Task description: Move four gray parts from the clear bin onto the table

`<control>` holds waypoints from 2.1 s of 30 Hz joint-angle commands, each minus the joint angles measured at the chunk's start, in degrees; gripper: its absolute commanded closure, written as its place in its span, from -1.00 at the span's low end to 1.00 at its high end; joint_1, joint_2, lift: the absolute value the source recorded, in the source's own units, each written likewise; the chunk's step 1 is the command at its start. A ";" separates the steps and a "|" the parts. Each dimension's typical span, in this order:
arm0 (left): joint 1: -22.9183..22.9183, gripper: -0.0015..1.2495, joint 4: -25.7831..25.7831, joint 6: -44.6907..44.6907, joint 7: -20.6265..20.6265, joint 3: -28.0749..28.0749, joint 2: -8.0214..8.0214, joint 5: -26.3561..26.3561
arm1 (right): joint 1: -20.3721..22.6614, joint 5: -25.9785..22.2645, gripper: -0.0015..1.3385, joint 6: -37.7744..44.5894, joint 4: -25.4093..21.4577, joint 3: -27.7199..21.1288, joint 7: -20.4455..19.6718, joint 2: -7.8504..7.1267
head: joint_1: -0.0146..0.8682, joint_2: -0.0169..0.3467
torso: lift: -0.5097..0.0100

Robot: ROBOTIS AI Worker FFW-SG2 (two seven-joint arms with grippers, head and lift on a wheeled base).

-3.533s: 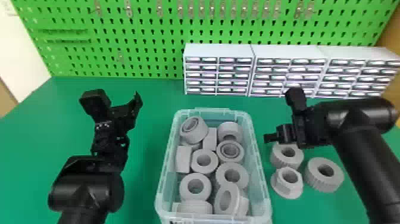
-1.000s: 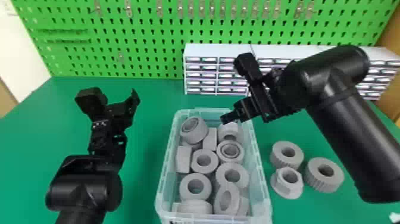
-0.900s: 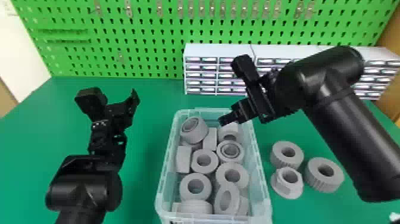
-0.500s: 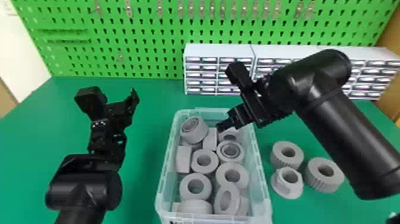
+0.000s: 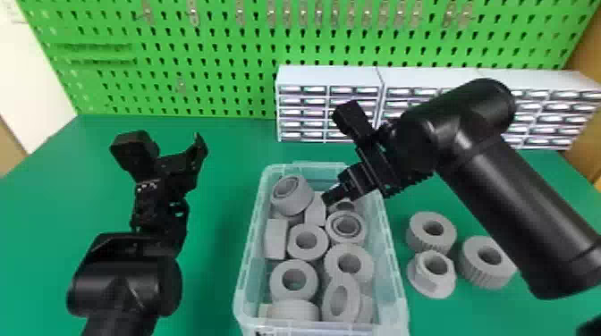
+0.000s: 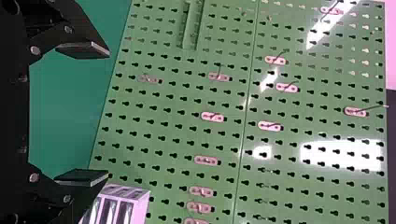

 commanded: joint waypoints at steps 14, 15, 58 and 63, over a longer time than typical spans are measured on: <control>0.01 -0.44 -0.09 0.00 0.05 -0.13 0.01 0.45 | -0.30 -0.78 -0.29 -1.11 4.99 1.67 0.00 0.27 | 0.60 -0.51 | 0.76; 0.01 -0.44 0.00 0.00 0.05 -0.13 0.01 0.54 | -0.38 -0.70 -0.29 -1.11 5.43 1.85 0.00 0.36 | 0.60 -0.51 | 0.76; -1.48 -0.44 0.00 0.00 0.05 -1.01 0.01 0.89 | -1.00 -1.75 -0.29 -9.37 16.50 5.98 0.00 1.15 | 0.60 -0.51 | 0.76; -1.57 -0.44 0.00 -0.09 0.05 -1.01 0.01 0.81 | -1.17 -1.93 -0.29 -9.54 16.50 6.07 0.00 1.15 | 0.60 -0.51 | 0.76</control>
